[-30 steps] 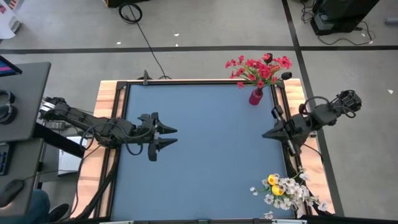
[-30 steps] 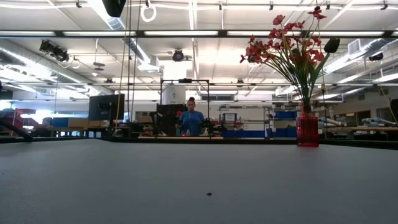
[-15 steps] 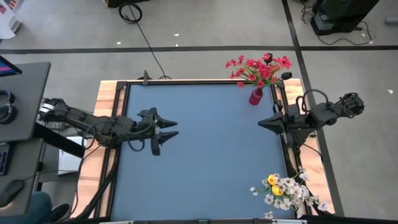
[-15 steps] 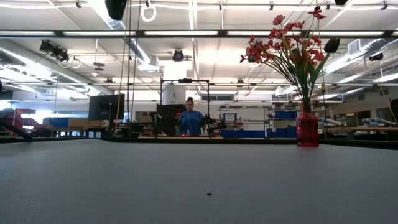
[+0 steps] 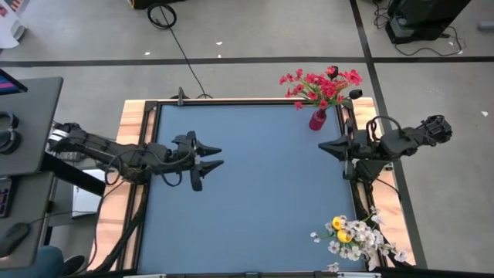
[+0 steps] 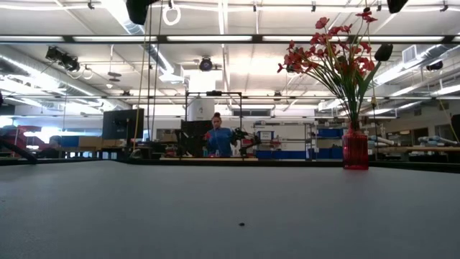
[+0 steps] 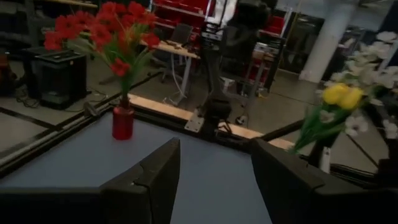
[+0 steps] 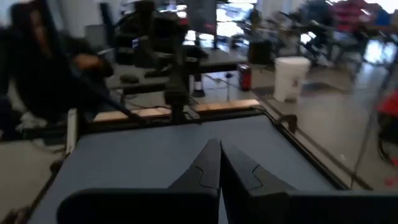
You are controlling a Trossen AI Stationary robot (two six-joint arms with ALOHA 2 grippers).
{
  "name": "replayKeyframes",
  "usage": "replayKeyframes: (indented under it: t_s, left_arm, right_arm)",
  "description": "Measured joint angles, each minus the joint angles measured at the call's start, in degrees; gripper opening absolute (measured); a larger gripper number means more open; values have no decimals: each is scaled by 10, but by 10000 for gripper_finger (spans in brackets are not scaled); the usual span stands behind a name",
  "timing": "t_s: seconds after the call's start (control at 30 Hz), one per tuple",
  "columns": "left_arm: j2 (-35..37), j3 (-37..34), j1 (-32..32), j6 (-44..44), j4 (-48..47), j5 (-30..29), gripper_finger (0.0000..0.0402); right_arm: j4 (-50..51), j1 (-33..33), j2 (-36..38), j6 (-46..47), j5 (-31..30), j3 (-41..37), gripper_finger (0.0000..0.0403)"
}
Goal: Sort flowers into vase by color
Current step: Return to home position
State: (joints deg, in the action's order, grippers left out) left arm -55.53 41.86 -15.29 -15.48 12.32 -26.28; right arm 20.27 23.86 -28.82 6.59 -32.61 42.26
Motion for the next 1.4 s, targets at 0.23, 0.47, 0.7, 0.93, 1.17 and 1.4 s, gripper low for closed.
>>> replayKeyframes:
  t_s: [0.23, 0.47, 0.7, 0.93, 1.17, 1.4]
  left_arm:
    - [47, 0, 28, 96, -2, -1, 172]
    - [126, 0, 44, 140, -120, 8, 105]
    - [165, -35, 45, 134, -169, 21, 43]
    - [214, -193, 45, 133, -1, 21, 12]
    - [249, -270, 52, 96, 17, 9, 3]
    - [297, -337, 52, 164, 88, 6, 2]
  right_arm:
    - [-23, 0, 2, 37, -5, 0, 4]
    - [3, 0, 7, 41, -3, 0, 4]
    - [38, 0, 10, 54, -6, 0, 4]
    - [19, 0, 11, 53, 0, -14, 3]
    - [-112, -5, 26, 45, -1, -127, 3]
    - [-130, -10, 88, 41, -62, -203, 3]
